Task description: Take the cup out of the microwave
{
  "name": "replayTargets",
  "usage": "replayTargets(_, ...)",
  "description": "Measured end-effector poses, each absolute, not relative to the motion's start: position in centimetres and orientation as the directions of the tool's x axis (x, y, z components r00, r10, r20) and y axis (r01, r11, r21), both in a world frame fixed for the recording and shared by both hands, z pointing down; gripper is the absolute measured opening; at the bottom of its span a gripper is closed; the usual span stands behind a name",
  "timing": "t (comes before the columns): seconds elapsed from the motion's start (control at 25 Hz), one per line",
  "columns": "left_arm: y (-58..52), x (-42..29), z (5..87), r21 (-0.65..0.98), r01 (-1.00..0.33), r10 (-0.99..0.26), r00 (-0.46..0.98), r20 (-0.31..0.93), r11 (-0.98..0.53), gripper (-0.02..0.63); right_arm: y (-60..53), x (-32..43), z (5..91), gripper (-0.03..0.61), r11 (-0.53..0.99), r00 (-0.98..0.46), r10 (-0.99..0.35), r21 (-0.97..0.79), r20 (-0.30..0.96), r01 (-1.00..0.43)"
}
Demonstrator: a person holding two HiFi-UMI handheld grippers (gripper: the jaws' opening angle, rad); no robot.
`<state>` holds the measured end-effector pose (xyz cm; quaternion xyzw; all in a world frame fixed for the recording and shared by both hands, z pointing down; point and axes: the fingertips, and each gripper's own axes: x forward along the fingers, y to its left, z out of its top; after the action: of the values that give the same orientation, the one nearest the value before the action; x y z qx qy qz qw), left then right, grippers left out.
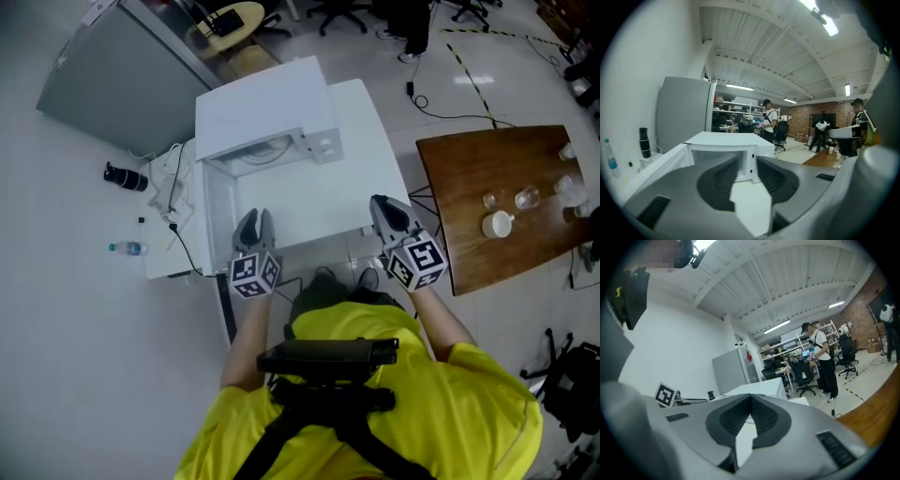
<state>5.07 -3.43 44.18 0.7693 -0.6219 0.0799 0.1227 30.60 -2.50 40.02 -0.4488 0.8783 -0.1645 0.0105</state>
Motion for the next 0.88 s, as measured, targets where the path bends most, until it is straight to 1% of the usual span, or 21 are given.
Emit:
replayTargets(0.04,-4.3,5.4,45.5,0.105,-0.968,-0.924,0.248,0.289,-0.227,0.250,-2.6,30.4,40.8,0.005,0.542,-0.601,-0.786,-0.306,0.144,-0.783)
replayTargets(0.08,-5.5,5.6,46.9,0.120,-0.959,-0.910,0.281,0.306,-0.256,0.549,-2.6,30.1,41.6,0.005,0.540,-0.604,-0.780,-0.314,0.161,-0.781)
replayTargets(0.12,-7.1,5.6,48.4,0.126,-0.953,-0.898,0.303,0.320,-0.277,0.567,-2.8,29.6,42.6,0.005,0.538,-0.608,-0.773,-0.322,0.180,-0.779)
replayTargets(0.16,-9.0,5.3,49.8,0.121,-0.949,-0.891,0.314,0.329,-0.290,0.561,-2.9,29.0,43.6,0.005,0.538,-0.615,-0.762,-0.329,0.203,-0.776)
replayTargets(0.24,-13.2,4.4,52.7,0.123,-0.951,-0.887,0.309,0.342,-0.283,0.609,-2.9,27.6,45.6,0.005,0.544,-0.631,-0.732,-0.338,0.257,-0.768)
replayTargets(0.28,-15.2,4.0,54.1,0.138,-0.954,-0.890,0.298,0.346,-0.266,0.614,-2.7,27.0,46.4,0.005,0.551,-0.641,-0.712,-0.339,0.285,-0.763)
replayTargets(0.44,-23.0,2.7,59.5,0.153,-0.962,-0.893,0.268,0.362,-0.226,0.614,-2.7,25.7,49.4,0.005,0.544,-0.655,-0.647,-0.366,0.390,-0.756)
replayTargets(0.56,-28.1,1.4,61.8,0.152,-0.967,-0.890,0.248,0.383,-0.204,0.606,-3.8,24.8,51.6,0.005,0.517,-0.640,-0.625,-0.378,0.447,-0.768)
replayTargets(0.64,-30.0,0.8,63.2,0.147,-0.971,-0.883,0.235,0.407,-0.191,0.563,-4.5,24.2,52.7,0.005,0.495,-0.631,-0.609,-0.392,0.480,-0.775)
replayTargets(0.72,-31.4,0.7,64.9,0.141,-0.971,-0.873,0.236,0.427,-0.194,0.534,-5.4,23.3,53.2,0.005,0.480,-0.625,-0.604,-0.401,0.494,-0.780)
replayTargets(0.8,-33.0,0.9,65.7,0.154,-0.968,-0.867,0.246,0.433,-0.198,0.534,-6.6,22.3,53.1,0.005,0.469,-0.623,-0.611,-0.410,0.488,-0.782)
replayTargets(0.88,-34.6,1.3,65.9,0.167,-0.963,-0.864,0.263,0.429,-0.210,0.557,-8.0,21.4,52.8,0.005,0.454,-0.622,-0.622,-0.427,0.476,-0.782)
